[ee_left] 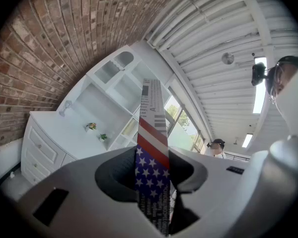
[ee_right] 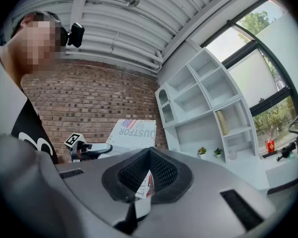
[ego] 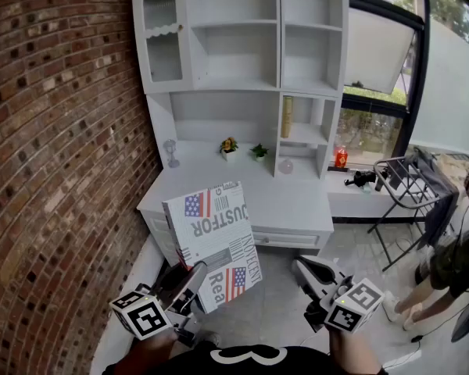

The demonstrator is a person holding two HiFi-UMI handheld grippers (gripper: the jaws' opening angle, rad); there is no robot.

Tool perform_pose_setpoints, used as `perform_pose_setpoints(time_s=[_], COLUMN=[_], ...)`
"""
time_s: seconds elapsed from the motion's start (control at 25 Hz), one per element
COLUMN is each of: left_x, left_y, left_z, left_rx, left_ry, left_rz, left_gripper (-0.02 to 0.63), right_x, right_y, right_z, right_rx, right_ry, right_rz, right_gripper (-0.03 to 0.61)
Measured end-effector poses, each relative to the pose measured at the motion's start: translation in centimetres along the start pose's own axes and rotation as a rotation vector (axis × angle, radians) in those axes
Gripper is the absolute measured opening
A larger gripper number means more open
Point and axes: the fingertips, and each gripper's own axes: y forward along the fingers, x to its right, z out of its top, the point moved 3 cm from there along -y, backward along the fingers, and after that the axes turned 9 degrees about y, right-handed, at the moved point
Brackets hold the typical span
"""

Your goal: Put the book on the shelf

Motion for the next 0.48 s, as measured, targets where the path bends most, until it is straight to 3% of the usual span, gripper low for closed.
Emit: perform_pose_setpoints(time_s=[0.48], left_x=[0.3], left_y=[-0.6], left_z=[-0.8], left_rx=[-0.02], left_ry=[-0.004], left_rz=[-0.008], left_gripper=[0.153], right_x=[0.5], right_y=[-0.5], right_z=[-1.4], right_rx=[0.01], right_ry=[0.062], right_rz=[-0.023], right_gripper=[0.01])
